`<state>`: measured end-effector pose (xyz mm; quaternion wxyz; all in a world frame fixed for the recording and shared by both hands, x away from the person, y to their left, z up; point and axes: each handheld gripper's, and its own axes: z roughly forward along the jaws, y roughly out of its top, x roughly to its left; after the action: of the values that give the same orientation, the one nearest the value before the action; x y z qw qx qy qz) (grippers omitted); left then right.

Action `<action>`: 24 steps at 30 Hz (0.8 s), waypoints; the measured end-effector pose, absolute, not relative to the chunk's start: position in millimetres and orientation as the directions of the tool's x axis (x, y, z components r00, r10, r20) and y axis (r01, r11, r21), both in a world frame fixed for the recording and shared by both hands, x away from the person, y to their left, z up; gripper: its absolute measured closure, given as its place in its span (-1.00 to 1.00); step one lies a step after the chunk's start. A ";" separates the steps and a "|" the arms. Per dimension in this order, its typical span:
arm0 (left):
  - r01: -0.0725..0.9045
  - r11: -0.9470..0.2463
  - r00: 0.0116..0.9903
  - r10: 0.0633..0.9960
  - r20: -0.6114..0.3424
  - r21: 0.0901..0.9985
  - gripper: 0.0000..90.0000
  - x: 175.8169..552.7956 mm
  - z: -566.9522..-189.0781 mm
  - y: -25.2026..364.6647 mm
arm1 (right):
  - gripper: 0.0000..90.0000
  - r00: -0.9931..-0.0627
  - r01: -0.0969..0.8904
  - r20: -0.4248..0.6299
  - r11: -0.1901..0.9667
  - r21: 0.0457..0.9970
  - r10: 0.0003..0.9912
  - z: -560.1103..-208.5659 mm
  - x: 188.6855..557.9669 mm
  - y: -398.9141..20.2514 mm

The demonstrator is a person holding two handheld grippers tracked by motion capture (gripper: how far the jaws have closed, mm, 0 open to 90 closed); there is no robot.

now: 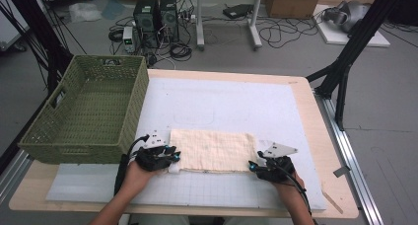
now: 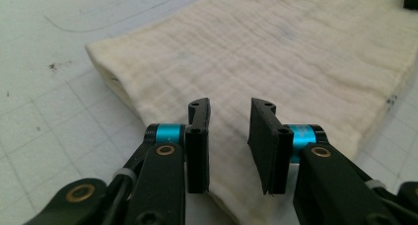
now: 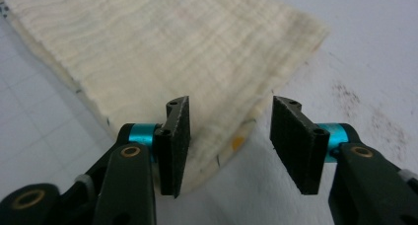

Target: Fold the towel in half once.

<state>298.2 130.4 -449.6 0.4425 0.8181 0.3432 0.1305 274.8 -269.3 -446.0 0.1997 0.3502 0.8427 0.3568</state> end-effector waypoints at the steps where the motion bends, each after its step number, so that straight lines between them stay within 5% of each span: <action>1: 0.450 -0.379 0.730 0.677 -0.089 0.808 0.52 296.1 -449.8 130.6 | 0.07 -0.669 0.454 -0.078 0.489 0.745 0.739 -446.5 272.4 -272.7; 11: 0.448 -0.376 0.739 0.667 -0.099 0.811 0.50 288.5 -449.7 138.3 | -0.12 -0.660 0.454 -0.066 0.467 0.759 0.748 -443.5 262.2 -282.5; 14: 0.443 -0.315 0.725 0.676 -0.129 0.839 0.33 289.6 -448.0 144.1 | -0.22 -0.641 0.443 -0.053 0.426 0.789 0.765 -438.7 259.9 -287.9; 18: 0.373 -0.195 0.734 0.661 -0.160 0.907 0.21 291.7 -443.7 156.2 | -0.35 -0.608 0.423 -0.033 0.359 0.832 0.793 -432.1 258.5 -293.9; 22: 0.239 -0.176 0.759 0.648 -0.070 0.955 0.15 290.2 -442.3 159.8 | -0.45 -0.586 0.409 -0.040 0.338 0.848 0.809 -429.8 258.1 -296.9; 24: 0.252 -0.148 0.746 0.659 -0.095 0.956 0.07 291.0 -440.7 159.7 | -0.49 -0.578 0.406 -0.039 0.329 0.852 0.815 -428.4 257.7 -298.1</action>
<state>291.0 159.7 -440.7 0.5748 0.7366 0.3093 0.1771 257.7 -298.1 -428.4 0.2394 0.3918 0.7793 0.4265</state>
